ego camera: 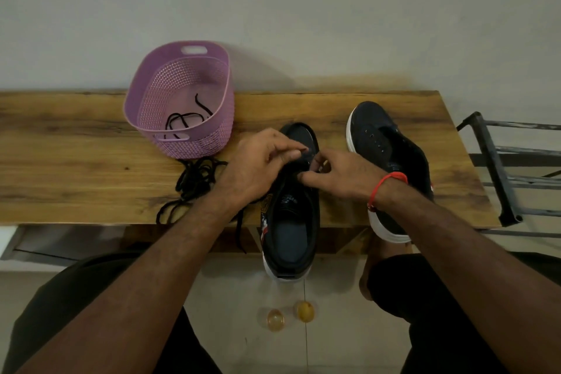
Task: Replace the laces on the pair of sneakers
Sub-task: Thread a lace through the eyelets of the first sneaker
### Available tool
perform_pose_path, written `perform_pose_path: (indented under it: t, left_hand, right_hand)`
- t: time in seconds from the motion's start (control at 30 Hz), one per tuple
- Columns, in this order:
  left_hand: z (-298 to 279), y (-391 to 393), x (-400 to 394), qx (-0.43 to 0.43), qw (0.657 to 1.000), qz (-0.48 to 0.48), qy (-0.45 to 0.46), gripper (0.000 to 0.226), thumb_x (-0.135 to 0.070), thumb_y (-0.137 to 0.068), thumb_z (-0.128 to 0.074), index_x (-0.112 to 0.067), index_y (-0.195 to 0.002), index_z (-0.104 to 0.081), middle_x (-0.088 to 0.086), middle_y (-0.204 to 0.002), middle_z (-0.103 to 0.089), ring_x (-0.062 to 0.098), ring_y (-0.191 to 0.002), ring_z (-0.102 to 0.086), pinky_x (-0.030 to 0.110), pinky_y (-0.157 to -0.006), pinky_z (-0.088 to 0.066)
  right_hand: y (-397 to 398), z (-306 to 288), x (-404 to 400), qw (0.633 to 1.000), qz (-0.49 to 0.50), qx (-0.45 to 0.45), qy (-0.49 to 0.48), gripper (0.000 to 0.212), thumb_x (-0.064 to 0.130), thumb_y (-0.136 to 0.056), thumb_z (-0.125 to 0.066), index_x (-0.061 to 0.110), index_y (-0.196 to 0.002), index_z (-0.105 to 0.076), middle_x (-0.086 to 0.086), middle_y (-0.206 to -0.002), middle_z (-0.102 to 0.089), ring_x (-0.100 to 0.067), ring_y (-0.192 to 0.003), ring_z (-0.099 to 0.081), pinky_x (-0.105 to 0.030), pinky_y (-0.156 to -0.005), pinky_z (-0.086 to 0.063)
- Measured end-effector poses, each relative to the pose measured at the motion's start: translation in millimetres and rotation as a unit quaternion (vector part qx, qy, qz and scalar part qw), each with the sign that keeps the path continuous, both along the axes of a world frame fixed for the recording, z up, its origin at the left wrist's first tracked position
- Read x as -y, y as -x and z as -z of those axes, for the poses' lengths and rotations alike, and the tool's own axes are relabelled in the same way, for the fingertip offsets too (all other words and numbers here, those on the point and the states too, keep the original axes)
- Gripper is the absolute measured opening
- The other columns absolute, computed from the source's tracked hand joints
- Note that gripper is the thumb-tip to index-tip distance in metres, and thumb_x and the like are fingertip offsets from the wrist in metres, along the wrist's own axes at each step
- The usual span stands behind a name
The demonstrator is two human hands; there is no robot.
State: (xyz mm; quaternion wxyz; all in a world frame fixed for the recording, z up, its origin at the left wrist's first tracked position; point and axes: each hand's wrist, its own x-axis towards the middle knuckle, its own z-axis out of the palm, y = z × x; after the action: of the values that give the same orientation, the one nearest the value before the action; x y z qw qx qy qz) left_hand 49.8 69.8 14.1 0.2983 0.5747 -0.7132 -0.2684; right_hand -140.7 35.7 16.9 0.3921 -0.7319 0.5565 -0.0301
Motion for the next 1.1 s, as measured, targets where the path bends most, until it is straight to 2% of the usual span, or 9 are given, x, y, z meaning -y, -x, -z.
perform_pose_path:
  t: [0.1,0.2,0.27,0.33,0.4,0.57,0.7,0.9,1.1]
  left_hand:
    - [4.3,3.1,-2.7,0.036,0.998,0.005,-0.054,0.02,-0.025,-0.094,-0.07,-0.03,-0.113,-0.074,-0.025,-0.098,-0.066,-0.015,-0.091,-0.058,0.003,-0.076,-0.044]
    - [3.8,2.5,-2.2,0.044,0.998,-0.019,-0.05,0.012,-0.031,-0.089,-0.075,-0.033,-0.1,-0.075,-0.027,-0.085,-0.063,-0.02,-0.084,-0.056,0.001,-0.07,-0.044]
    - [4.1,3.3,-2.4,0.066,0.997,-0.009,-0.033,0.01,-0.035,-0.088,-0.076,-0.034,-0.098,-0.075,-0.023,-0.093,-0.064,-0.007,-0.094,-0.059,0.012,-0.081,-0.049]
    - [6.0,4.4,-3.6,0.119,0.993,-0.005,-0.016,0.012,-0.039,-0.086,-0.076,-0.034,-0.096,-0.076,-0.015,-0.11,-0.056,0.007,-0.109,-0.048,0.028,-0.092,-0.044]
    - [7.0,5.4,-3.5,0.164,0.986,-0.018,-0.006,0.012,-0.043,-0.083,-0.077,-0.036,-0.094,-0.076,-0.013,-0.121,-0.047,0.011,-0.117,-0.035,0.033,-0.097,-0.036]
    - [6.4,11.9,-3.3,0.22,0.975,-0.025,-0.007,0.012,-0.049,-0.083,-0.075,-0.042,-0.092,-0.074,-0.013,-0.131,-0.042,0.015,-0.124,-0.027,0.033,-0.098,-0.02]
    - [2.2,13.5,-3.2,0.239,0.971,-0.023,0.0,0.014,-0.052,-0.082,-0.074,-0.042,-0.091,-0.074,-0.014,-0.129,-0.04,0.015,-0.124,-0.026,0.035,-0.098,-0.02]
    - [0.8,15.6,-6.9,0.291,0.957,-0.012,0.012,0.02,-0.057,-0.083,-0.07,-0.043,-0.096,-0.073,-0.014,-0.128,-0.039,0.018,-0.127,-0.026,0.044,-0.102,-0.027]
    - [9.7,20.4,-7.6,0.266,0.964,-0.017,0.018,0.019,-0.053,-0.086,-0.07,-0.041,-0.101,-0.073,-0.013,-0.125,-0.04,0.016,-0.123,-0.027,0.037,-0.095,-0.021]
  right_hand:
    - [1.6,-4.8,1.3,0.998,0.032,0.032,-0.041,0.027,0.049,-0.084,-0.065,0.024,-0.093,-0.068,0.0,-0.092,-0.071,-0.017,-0.087,-0.068,-0.039,-0.075,-0.061]
    - [6.1,-3.9,1.2,0.991,0.069,0.07,-0.093,0.015,0.036,-0.091,-0.064,0.022,-0.094,-0.071,-0.005,-0.096,-0.074,-0.021,-0.09,-0.072,-0.042,-0.078,-0.062]
    - [10.0,-4.1,1.5,0.987,0.078,0.088,-0.111,0.011,0.027,-0.094,-0.062,0.023,-0.094,-0.072,-0.005,-0.098,-0.074,-0.02,-0.091,-0.073,-0.036,-0.073,-0.063]
    - [11.6,-5.0,2.3,0.984,0.08,0.096,-0.125,0.013,0.022,-0.096,-0.06,0.021,-0.097,-0.073,-0.005,-0.099,-0.074,-0.019,-0.092,-0.072,-0.032,-0.071,-0.062]
    - [11.7,-6.6,2.7,0.979,0.087,0.108,-0.149,0.014,0.019,-0.097,-0.059,0.018,-0.1,-0.073,-0.007,-0.1,-0.075,-0.021,-0.094,-0.072,-0.037,-0.075,-0.063]
    - [12.5,-9.2,2.8,0.976,0.084,0.114,-0.166,0.015,0.018,-0.098,-0.058,0.018,-0.105,-0.072,-0.006,-0.104,-0.073,-0.021,-0.098,-0.071,-0.043,-0.083,-0.061]
    - [13.6,-9.4,1.7,0.977,0.081,0.114,-0.162,0.016,0.019,-0.098,-0.057,0.019,-0.104,-0.072,-0.006,-0.104,-0.074,-0.021,-0.097,-0.072,-0.044,-0.081,-0.061]
    - [12.9,-8.3,2.8,0.982,0.068,0.104,-0.143,0.014,0.022,-0.097,-0.058,0.024,-0.103,-0.071,-0.003,-0.104,-0.073,-0.017,-0.097,-0.071,-0.039,-0.076,-0.063]
    - [12.7,-6.1,3.3,0.982,0.071,0.114,-0.136,0.013,0.024,-0.096,-0.06,0.026,-0.096,-0.073,0.0,-0.099,-0.073,-0.013,-0.092,-0.071,-0.025,-0.062,-0.06]
